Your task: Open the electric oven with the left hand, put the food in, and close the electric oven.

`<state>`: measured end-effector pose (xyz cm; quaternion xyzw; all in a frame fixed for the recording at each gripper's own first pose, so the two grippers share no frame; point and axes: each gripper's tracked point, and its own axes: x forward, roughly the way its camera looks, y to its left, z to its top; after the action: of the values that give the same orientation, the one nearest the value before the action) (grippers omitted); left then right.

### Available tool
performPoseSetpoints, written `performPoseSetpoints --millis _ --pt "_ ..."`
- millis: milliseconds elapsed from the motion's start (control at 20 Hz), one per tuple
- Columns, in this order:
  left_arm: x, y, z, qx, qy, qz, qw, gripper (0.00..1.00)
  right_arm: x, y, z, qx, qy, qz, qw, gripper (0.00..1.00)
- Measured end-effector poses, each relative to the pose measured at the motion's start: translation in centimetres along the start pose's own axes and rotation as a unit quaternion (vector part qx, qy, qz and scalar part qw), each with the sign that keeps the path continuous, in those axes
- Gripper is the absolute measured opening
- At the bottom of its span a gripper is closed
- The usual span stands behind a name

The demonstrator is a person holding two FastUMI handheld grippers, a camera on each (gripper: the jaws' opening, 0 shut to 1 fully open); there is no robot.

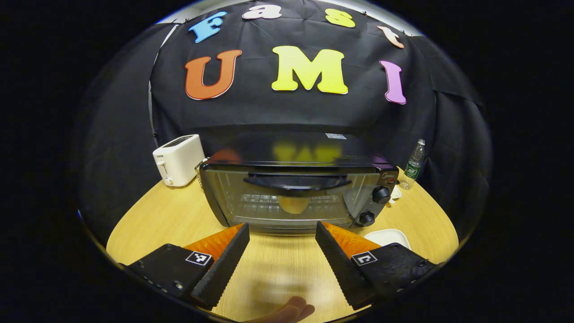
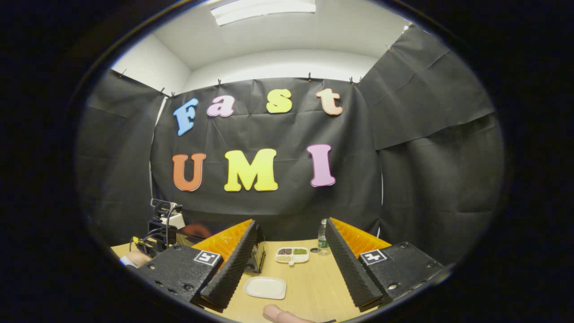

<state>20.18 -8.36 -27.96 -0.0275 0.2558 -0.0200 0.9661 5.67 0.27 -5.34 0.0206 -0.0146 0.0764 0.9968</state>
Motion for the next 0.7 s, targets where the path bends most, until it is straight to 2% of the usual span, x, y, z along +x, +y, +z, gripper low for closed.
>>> performPoseSetpoints --millis 100,150,200,300,400,700 --pt "-0.8 -0.5 -0.3 -0.004 -0.004 -0.007 1.000 0.97 -0.4 0.0 0.1 -0.002 0.000 -0.002 1.000 0.94" --pt "-1.4 -0.6 0.0 -0.002 -0.008 -0.009 1.000 0.97 -0.6 0.0 0.1 -0.002 0.000 -0.003 1.000 0.98" --pt "-2.0 -0.6 0.2 0.000 -0.015 -0.010 1.000 0.97 -0.7 -0.1 0.2 -0.001 0.000 -0.004 1.000 0.94" --pt "-3.5 -0.3 1.3 0.007 -0.030 -0.011 0.999 0.97 -1.0 0.0 0.3 0.001 0.000 -0.006 1.000 0.98" --pt "-5.6 -0.2 2.4 0.010 -0.048 -0.009 0.999 0.97 -1.3 0.2 0.2 0.003 0.002 -0.005 1.000 0.94" --pt "-13.9 0.0 7.4 0.015 -0.145 -0.001 0.989 0.97 -2.9 0.3 -0.2 0.010 0.009 -0.009 1.000 0.94"
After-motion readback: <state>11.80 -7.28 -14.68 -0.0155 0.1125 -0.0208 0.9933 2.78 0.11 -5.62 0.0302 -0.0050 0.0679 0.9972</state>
